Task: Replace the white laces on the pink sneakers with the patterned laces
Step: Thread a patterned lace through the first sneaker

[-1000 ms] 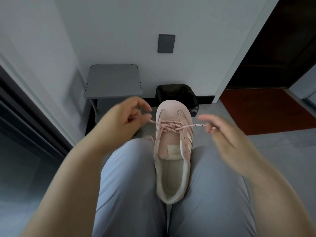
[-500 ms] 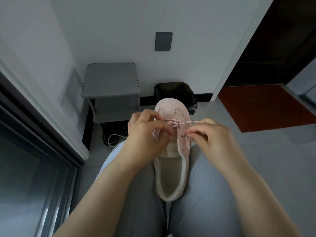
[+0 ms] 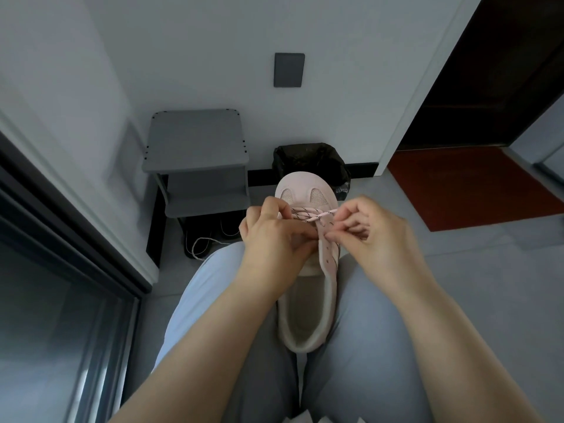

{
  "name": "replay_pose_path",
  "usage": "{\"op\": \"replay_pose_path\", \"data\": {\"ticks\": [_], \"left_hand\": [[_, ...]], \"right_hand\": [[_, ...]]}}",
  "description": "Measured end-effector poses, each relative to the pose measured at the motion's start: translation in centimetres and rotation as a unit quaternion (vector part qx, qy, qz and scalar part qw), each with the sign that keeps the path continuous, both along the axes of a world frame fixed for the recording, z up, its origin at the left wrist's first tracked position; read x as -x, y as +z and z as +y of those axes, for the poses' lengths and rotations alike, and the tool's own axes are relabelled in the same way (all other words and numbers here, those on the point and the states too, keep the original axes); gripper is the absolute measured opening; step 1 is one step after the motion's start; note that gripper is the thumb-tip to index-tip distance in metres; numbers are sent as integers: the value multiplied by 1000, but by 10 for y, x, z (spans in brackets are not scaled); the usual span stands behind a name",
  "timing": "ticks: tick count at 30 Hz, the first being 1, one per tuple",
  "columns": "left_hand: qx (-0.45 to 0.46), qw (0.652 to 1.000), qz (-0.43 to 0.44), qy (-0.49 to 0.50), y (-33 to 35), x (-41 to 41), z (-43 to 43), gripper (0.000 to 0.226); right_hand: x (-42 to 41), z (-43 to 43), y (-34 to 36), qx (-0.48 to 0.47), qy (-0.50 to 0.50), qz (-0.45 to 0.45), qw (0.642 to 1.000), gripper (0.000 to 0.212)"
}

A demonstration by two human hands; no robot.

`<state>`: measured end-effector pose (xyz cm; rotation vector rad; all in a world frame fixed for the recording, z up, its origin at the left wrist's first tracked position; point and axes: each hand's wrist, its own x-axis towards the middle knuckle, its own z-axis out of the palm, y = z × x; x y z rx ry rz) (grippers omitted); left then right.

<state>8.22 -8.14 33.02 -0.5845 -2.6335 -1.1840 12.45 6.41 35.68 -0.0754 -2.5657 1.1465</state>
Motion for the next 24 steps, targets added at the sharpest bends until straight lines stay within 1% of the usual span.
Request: {"op": "replay_pose_path", "data": {"ticks": [2,4,5,6,7,8,9,10,11,12,13,14,15,16,17,18,19,21,22,23,24], "left_hand": [[-17,1000,4,11,-2,0,-2,10],[-35,999,-9,15,-1,-1,-6,10],[-45,999,-24,14,1,-2,-9,10],[-55,997,-48,11,4,-1,-14,11],[-64,995,-77,2,7,-1,-19,13],[-77,991,-107,-8,9,1,-25,17],[-103,986,-131,-15,11,2,-32,21],[-151,976,-156,-21,13,4,-40,24],[-216,958,-189,-27,16,6,-48,26],[-295,927,-227,-41,18,8,-57,27],[-370,889,-262,-64,19,10,-65,24],[-436,849,-283,-90,20,12,-74,22],[-492,814,-286,-113,21,12,-81,22],[-543,782,-277,-128,22,14,-88,19],[-585,758,-261,-126,25,14,-94,14],[-623,736,-244,-106,28,16,-100,10],[-663,709,-228,-77,29,19,-107,13],[-746,631,-211,-32,30,29,-124,14],[-770,604,-208,-4,28,34,-133,17],[-763,611,-207,40,27,39,-140,21],[-730,646,-201,99,24,42,-146,27]], "right_hand": [[0,0,1,-47,-17,40,998,22],[3,2,-1,-135,-47,68,987,29],[5,3,-2,-171,-57,51,982,31],[8,4,-2,-196,-62,21,978,26],[10,5,-2,-201,-61,-8,978,20],[12,6,-2,-176,-56,-28,982,23],[13,7,-3,-103,-46,-35,993,33],[12,6,1,0,-29,-35,999,42],[10,4,4,89,-15,-34,995,50],[7,0,8,139,2,-40,989,55],[3,-5,8,143,19,-55,988,54],[0,-12,7,119,37,-80,989,50],[-2,-18,4,76,50,-109,990,50],[-3,-21,1,34,51,-127,990,52],[-3,-23,-4,7,43,-125,991,53],[-2,-23,-7,-2,27,-115,993,50],[-1,-21,-9,4,9,-105,994,45],[0,-16,-9,47,-5,-104,993,33],[0,-15,-9,72,-5,-105,992,31],[0,-14,-10,96,-4,-101,990,31],[0,-15,-10,116,-3,-93,989,32]]}}
